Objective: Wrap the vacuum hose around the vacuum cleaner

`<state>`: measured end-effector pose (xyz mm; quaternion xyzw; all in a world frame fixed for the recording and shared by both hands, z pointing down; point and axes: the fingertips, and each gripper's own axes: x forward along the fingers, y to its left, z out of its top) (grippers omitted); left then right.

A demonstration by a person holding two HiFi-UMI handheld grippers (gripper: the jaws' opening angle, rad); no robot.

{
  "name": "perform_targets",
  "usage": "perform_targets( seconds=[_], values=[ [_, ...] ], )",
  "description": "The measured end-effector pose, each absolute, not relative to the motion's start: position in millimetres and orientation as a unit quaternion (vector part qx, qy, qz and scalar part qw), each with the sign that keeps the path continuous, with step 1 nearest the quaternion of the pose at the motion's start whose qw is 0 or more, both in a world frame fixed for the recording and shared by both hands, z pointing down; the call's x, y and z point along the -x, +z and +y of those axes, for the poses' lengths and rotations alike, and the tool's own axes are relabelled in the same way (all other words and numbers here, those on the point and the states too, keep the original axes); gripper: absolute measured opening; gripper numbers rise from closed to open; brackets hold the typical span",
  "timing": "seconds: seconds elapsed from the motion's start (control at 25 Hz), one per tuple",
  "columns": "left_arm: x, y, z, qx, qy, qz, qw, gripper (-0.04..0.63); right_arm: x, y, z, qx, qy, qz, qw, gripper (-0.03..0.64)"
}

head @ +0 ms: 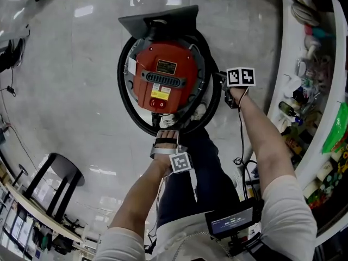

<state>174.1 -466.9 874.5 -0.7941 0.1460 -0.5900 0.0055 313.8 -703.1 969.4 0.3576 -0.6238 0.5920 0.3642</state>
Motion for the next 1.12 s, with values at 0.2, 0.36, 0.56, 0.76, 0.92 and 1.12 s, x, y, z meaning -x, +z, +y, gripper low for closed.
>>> perform_targets(
  seconds=[0.2,0.36,0.56,0.76,0.92,1.12],
  values=[
    [-161,919,-462,0.776,-0.614,0.143,0.006,0.140,-316,993,-697,-0.370,0.583,-0.635,0.347,0.147],
    [-151,943,-463,0.762,-0.630,0.149,-0.021,0.154,-317,1000,-698,-0.391,0.574,-0.643,0.323,0.149],
    [-143,947,-466,0.764,-0.619,0.173,-0.062,0.199,-316,996,-695,-0.402,0.570,-0.650,0.303,0.161],
    [-131,939,-475,0.758,-0.606,0.216,-0.104,0.248,-320,989,-687,-0.416,0.569,-0.644,0.296,0.196],
    [-123,928,-473,0.758,-0.601,0.230,-0.106,0.253,-325,975,-683,-0.426,0.568,-0.641,0.290,0.196],
    [-116,897,-484,0.760,-0.574,0.275,-0.129,0.252,-327,940,-673,-0.427,0.566,-0.644,0.287,0.196]
  ],
)
